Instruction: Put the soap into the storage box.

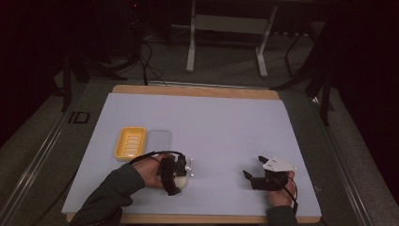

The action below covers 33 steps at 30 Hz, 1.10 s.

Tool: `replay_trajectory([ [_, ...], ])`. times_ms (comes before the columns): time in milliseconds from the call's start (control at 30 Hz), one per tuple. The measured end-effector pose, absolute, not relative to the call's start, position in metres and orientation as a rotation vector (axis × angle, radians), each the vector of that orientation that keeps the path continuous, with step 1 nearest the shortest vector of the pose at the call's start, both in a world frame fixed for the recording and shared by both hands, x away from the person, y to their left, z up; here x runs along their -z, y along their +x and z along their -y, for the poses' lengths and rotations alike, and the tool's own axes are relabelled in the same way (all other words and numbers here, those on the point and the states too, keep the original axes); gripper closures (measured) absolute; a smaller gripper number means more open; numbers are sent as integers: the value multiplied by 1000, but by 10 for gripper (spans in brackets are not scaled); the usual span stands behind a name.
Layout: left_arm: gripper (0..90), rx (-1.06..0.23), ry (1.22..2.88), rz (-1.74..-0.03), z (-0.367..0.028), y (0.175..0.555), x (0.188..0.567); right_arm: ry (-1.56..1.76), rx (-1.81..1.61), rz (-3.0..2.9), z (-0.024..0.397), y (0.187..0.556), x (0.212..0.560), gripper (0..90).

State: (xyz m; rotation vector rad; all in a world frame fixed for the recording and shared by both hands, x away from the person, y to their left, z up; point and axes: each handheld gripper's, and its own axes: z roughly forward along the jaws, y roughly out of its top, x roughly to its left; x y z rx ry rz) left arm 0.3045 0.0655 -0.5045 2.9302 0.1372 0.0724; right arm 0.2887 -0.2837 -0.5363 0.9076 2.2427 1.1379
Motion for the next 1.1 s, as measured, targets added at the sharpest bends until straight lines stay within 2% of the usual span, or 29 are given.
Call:
replay_trajectory([
  [1100,248,-29,2989,-122,-61,309,503,908,-1144,-2239,284,288,536,154],
])
